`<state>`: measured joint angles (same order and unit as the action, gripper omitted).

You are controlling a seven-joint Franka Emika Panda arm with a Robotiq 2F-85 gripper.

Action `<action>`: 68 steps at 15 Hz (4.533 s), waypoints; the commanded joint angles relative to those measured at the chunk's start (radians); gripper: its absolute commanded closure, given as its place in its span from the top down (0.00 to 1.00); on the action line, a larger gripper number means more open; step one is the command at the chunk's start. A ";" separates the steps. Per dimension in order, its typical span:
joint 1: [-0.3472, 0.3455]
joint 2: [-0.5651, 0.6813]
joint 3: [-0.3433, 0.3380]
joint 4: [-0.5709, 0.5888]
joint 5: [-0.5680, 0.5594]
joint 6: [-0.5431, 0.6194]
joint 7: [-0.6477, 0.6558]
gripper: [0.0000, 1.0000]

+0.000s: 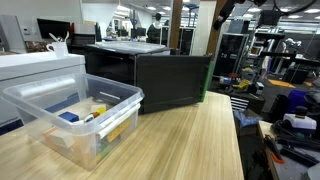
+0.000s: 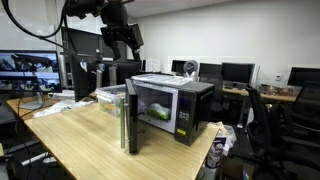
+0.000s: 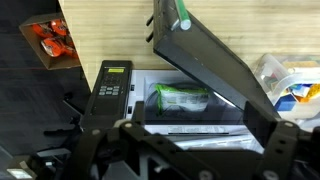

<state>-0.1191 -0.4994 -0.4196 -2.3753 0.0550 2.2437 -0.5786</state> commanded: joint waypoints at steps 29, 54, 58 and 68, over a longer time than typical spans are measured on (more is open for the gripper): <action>-0.050 0.485 0.199 0.181 0.018 0.091 0.001 1.00; 0.012 0.202 0.240 -0.080 -0.164 0.099 0.002 1.00; 0.028 0.196 0.241 -0.088 -0.158 0.085 0.000 1.00; 0.062 0.192 0.297 -0.113 -0.227 0.095 0.024 1.00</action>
<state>-0.0674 -0.2760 -0.1463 -2.4540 -0.1187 2.3267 -0.5789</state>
